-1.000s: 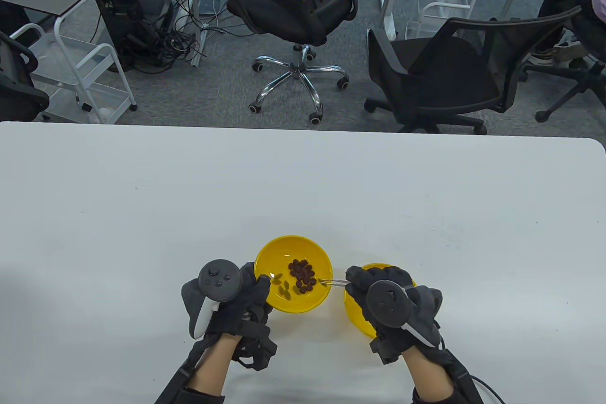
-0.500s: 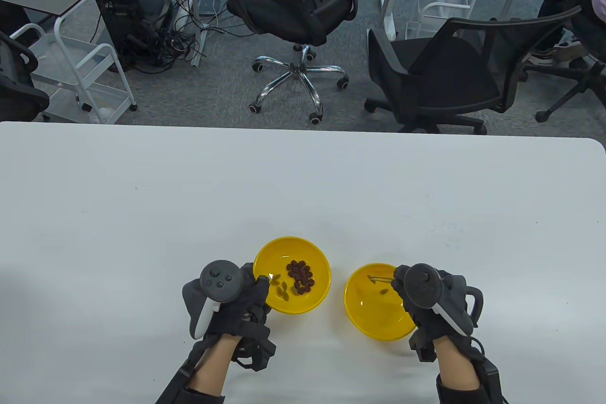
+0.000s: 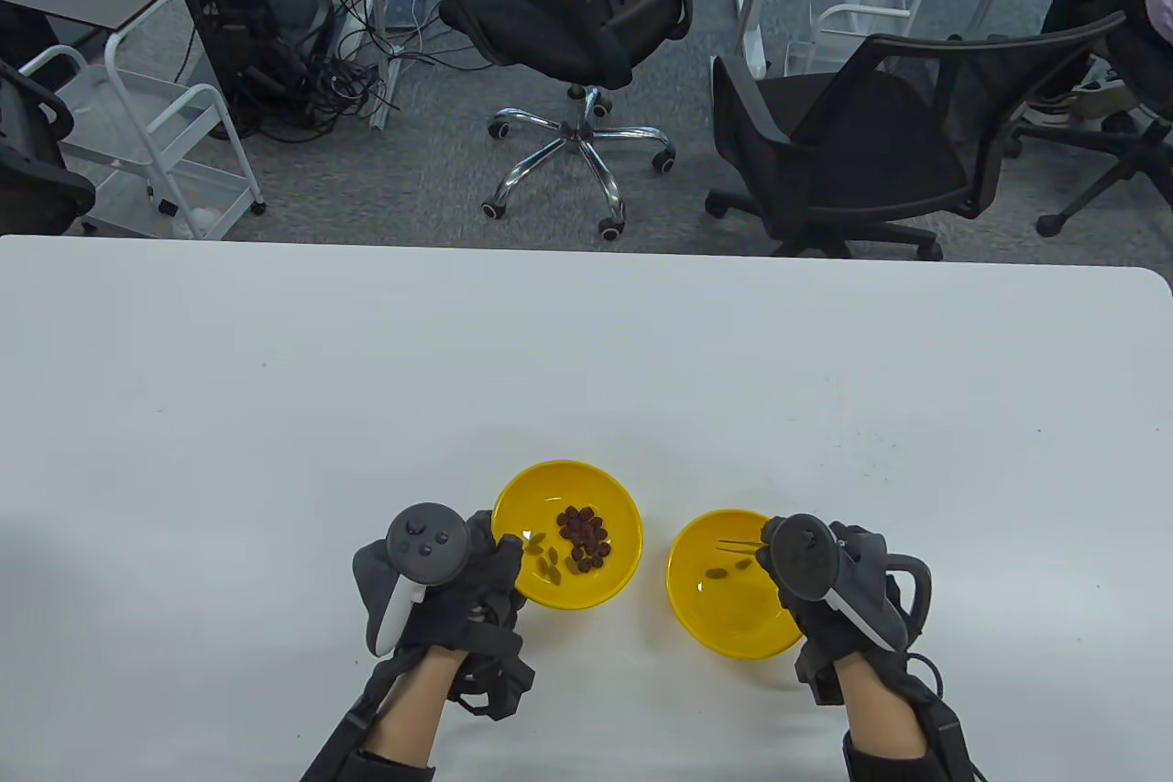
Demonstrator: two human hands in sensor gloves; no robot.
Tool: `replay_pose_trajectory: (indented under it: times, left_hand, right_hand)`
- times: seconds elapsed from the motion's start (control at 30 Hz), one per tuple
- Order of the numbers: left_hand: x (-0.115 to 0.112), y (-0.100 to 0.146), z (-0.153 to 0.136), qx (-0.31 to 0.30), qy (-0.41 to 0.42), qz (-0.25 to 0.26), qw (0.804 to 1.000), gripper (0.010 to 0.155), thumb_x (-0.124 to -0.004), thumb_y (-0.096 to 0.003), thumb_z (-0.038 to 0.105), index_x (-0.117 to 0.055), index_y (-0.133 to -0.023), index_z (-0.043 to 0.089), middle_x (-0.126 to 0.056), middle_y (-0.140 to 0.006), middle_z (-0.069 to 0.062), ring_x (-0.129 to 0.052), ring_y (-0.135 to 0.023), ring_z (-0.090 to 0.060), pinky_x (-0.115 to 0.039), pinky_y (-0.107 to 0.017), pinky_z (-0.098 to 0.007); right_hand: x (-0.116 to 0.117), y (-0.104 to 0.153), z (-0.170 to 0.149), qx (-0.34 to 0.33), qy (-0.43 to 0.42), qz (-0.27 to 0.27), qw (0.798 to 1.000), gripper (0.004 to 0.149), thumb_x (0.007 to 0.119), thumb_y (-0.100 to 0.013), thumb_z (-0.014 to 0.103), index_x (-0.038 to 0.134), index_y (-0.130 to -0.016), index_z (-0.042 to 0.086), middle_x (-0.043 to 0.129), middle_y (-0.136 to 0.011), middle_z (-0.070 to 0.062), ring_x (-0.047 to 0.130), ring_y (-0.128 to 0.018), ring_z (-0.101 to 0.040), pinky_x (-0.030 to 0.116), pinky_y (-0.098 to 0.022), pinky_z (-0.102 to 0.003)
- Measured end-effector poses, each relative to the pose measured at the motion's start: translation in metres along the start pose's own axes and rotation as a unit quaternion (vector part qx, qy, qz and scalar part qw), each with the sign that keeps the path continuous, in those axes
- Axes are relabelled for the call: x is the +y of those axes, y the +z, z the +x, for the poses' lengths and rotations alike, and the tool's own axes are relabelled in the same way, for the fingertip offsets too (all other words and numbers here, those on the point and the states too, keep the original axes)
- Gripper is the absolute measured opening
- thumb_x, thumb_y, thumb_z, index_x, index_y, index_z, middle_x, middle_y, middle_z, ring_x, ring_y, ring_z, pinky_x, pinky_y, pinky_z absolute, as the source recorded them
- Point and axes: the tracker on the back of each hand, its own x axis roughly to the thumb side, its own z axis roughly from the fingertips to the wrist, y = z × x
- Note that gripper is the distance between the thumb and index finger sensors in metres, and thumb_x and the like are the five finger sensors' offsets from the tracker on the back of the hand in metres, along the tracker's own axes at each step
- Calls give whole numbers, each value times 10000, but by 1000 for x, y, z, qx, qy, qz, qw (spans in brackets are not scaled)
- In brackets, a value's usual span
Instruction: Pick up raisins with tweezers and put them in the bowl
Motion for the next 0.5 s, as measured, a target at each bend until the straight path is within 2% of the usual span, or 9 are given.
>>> replay_pose_trajectory:
  times: [0.3, 0.5]
  left_hand:
    - [-1, 1, 1, -7, 6, -1, 1000, 596, -651, -545, 343, -597, -958, -82, -1032, -389, -51, -1026, -146, -56, -910, -316, -376]
    - [-3, 1, 3, -13, 8, -3, 1000, 596, -651, -546, 343, -596, -959, -83, -1032, -389, -51, -1026, -146, -56, -909, -317, -376]
  right_hand:
    - [-8, 8, 11, -29, -72, -47, 996, 472, 791, -413, 378, 924, -810, 159, 917, -582, -14, 952, -418, -162, 656, -619, -548]
    - [-9, 17, 39, -78, -109, -60, 989, 477, 785, -417, 379, 917, -817, 157, 917, -583, -14, 954, -416, -158, 659, -614, -547]
